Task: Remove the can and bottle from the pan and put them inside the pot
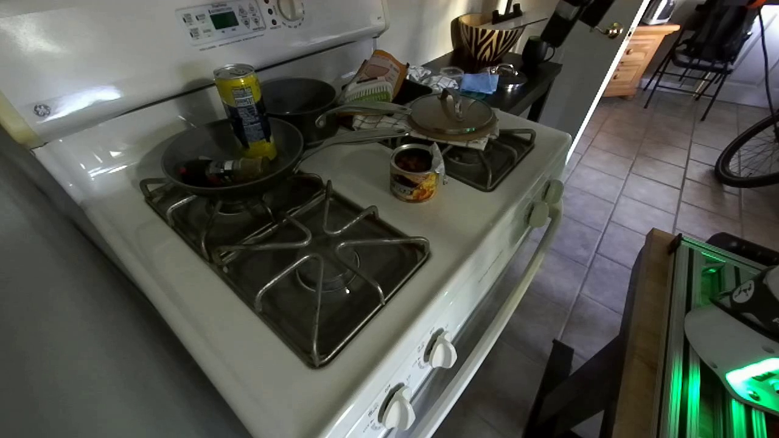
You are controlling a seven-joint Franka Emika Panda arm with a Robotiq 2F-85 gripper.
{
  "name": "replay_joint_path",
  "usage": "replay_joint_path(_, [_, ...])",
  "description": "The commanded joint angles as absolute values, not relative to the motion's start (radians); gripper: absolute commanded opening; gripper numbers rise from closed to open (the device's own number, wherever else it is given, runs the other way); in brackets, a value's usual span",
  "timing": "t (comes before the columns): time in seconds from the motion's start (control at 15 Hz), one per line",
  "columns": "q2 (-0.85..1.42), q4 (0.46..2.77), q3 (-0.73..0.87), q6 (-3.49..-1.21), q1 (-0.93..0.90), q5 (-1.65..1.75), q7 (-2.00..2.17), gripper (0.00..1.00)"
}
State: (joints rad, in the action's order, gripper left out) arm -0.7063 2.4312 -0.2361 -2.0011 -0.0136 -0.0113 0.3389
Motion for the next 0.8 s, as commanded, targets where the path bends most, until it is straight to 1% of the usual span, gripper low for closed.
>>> replay_joint_path(0.0, [-0.592, 2.368, -0.212, -2.082, 0.056, 0.089, 0.331, 1.00])
replay_joint_path(0.13, [-0.516, 2.318, -0.183, -2.127, 0.081, 0.149, 0.279, 1.00])
replay_joint_path(0.33, [-0.376, 2.215, -0.127, -2.192, 0.030, 0.156, 0.082, 1.00])
replay_joint_path(0.53, [-0.241, 2.085, -0.111, -2.231, -0.010, 0.142, -0.063, 1.00])
replay_joint_path(0.67, [-0.176, 2.001, -0.120, -2.219, -0.029, 0.149, -0.102, 1.00])
replay_joint_path(0.73, [-0.250, 2.092, -0.109, -2.234, -0.021, 0.141, -0.059, 1.00])
